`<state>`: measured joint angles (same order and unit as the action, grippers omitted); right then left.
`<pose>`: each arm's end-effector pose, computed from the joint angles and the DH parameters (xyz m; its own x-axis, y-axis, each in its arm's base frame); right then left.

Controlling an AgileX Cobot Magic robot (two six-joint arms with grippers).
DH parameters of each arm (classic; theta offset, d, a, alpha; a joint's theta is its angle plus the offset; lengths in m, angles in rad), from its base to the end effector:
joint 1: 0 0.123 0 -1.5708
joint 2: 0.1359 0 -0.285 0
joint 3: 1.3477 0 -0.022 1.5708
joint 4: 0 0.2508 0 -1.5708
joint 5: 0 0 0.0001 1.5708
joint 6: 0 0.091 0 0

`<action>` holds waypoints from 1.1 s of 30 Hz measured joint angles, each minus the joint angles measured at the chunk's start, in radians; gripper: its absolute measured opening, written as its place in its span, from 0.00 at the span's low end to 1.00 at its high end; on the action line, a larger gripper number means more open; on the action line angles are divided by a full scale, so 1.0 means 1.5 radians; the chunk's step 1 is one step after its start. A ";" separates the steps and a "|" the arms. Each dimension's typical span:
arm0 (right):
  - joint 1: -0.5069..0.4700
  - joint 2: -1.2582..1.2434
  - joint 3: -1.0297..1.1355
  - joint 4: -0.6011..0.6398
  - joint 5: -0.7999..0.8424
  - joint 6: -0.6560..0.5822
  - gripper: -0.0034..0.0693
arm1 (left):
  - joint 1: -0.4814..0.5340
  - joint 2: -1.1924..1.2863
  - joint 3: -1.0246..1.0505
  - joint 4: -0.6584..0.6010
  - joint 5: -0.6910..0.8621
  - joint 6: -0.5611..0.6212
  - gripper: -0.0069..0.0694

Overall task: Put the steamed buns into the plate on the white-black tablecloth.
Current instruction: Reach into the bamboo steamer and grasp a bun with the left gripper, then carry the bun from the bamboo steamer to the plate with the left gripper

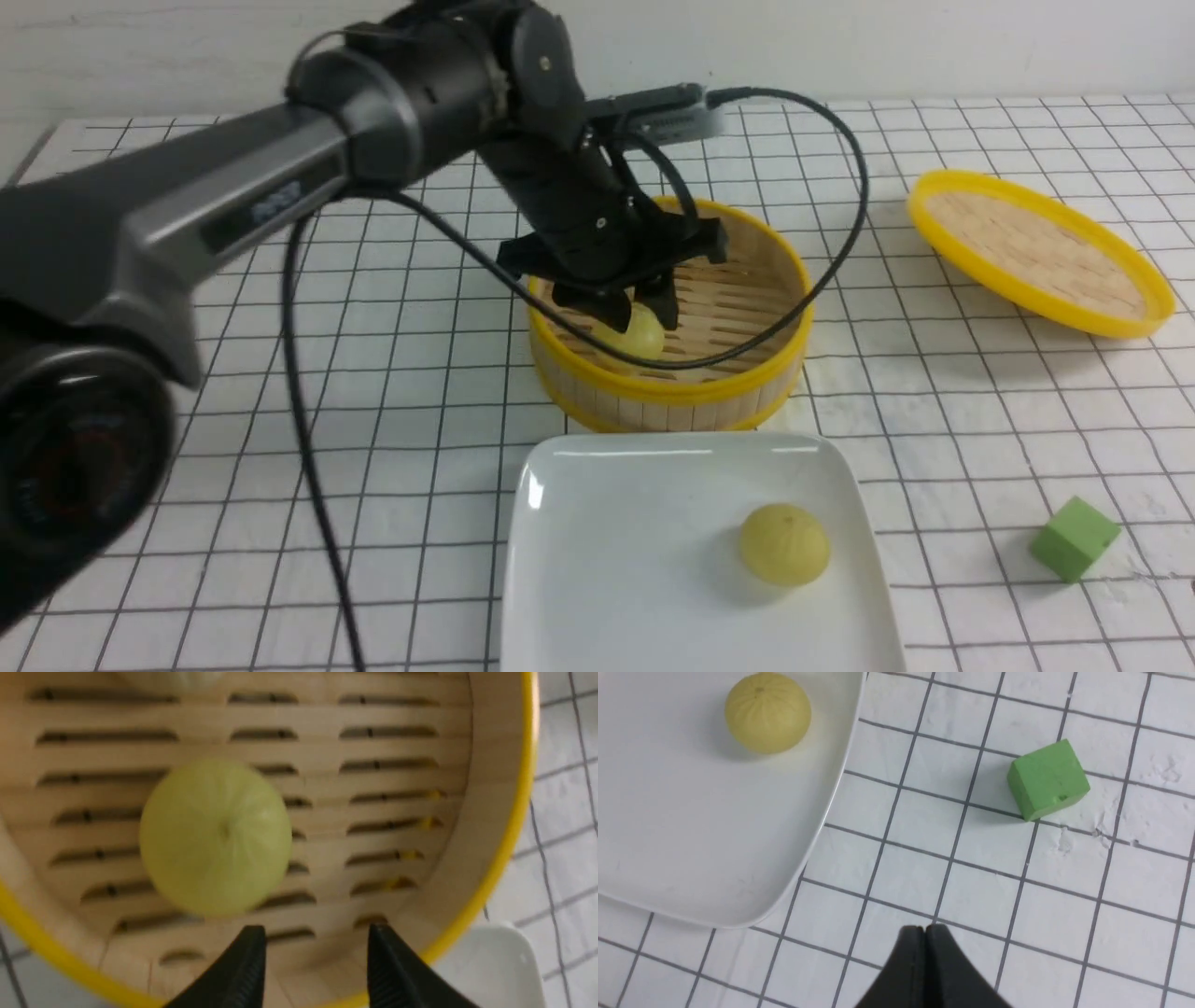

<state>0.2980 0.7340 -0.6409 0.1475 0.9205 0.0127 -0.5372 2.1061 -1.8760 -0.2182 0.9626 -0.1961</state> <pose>0.1132 0.0459 0.2893 -0.7939 -0.1376 -0.5922 -0.2795 0.9476 0.1545 0.3952 -0.2542 0.2526 -0.9057 0.1769 -0.3852 0.3024 0.9064 -0.2950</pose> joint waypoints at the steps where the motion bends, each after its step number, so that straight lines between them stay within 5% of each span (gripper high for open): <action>1: 0.000 0.000 0.000 0.000 -0.005 0.000 0.04 | 0.000 0.033 -0.036 0.022 0.012 -0.001 0.59; 8: 0.000 0.002 0.001 0.000 -0.018 0.000 0.05 | -0.001 0.114 -0.119 0.109 0.044 -0.005 0.59; 11: 0.000 0.002 0.002 0.000 -0.018 0.001 0.05 | -0.001 0.121 -0.121 0.106 0.054 -0.005 0.45; 14: 0.000 0.002 0.002 0.000 -0.018 0.001 0.06 | -0.001 0.105 -0.140 0.088 0.091 0.002 0.16; 16: 0.000 0.002 0.002 0.000 -0.018 0.001 0.06 | -0.001 0.079 -0.159 0.078 0.129 0.005 0.13; 23: 0.000 0.003 0.002 -0.003 -0.020 0.001 0.07 | -0.008 -0.098 -0.132 0.059 0.176 0.011 0.12; 29: 0.000 0.003 0.002 -0.002 -0.020 0.001 0.08 | -0.089 -0.223 0.123 0.053 0.181 0.011 0.12; 33: 0.000 0.003 0.002 -0.002 -0.020 0.001 0.08 | -0.145 -0.202 0.269 0.048 0.086 0.005 0.16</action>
<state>0.2980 0.7389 -0.6384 0.1439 0.8911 0.0136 -0.7552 1.8039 -1.4731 -0.1455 1.0915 -0.1884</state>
